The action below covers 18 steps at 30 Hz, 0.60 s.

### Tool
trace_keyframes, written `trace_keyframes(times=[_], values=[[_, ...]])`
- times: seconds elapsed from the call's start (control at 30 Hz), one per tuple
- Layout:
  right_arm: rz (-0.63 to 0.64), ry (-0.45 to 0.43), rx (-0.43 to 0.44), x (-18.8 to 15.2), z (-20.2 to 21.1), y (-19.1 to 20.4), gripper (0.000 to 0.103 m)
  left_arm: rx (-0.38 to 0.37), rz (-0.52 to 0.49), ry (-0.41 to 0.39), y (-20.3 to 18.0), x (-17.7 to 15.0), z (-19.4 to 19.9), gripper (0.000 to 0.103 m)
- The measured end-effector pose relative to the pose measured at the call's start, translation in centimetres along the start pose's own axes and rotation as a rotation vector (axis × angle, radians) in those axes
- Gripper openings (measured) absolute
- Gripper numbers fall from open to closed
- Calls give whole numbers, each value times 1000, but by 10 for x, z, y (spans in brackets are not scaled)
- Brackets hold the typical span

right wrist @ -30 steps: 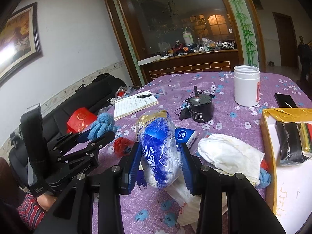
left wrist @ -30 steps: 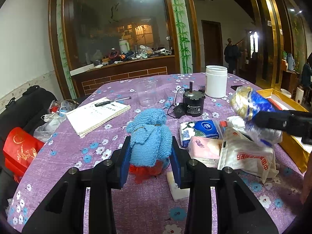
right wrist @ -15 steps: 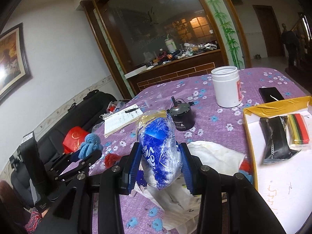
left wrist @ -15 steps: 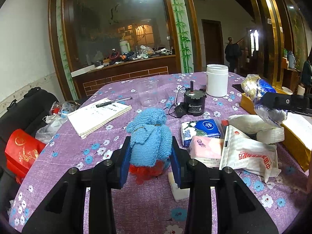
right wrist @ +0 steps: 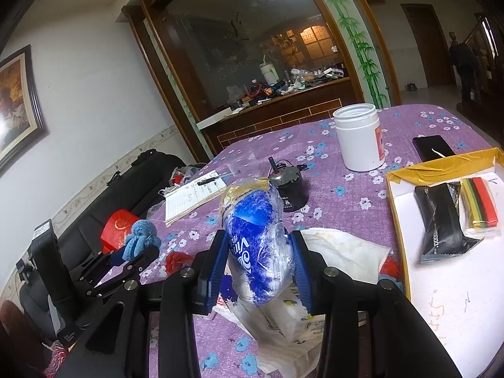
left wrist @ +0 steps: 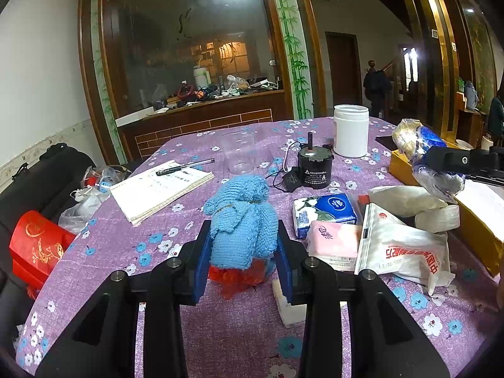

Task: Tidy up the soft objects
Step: 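Lift the blue knitted toy and blue-white roll toward the white box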

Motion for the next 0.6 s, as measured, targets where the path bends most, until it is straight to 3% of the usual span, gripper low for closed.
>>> trace_keyframes(times=[0.33, 0.6], values=[[-27, -11, 1, 1, 3, -5, 41, -44, 22, 12, -1, 2, 1, 34], [-129, -65, 9, 15, 22, -25, 40, -179, 43, 54, -38, 17, 10, 34]])
Point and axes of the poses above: each gripper's, at about its wrist camera, not at the fingertips, and z roughly against the way its jaws point, y to its left, x to its top, the point moved 3 cm from there along -z, roughly the way its jaws point, and after that the axes turned 6 degrees about -y, right-handed, at the moved point
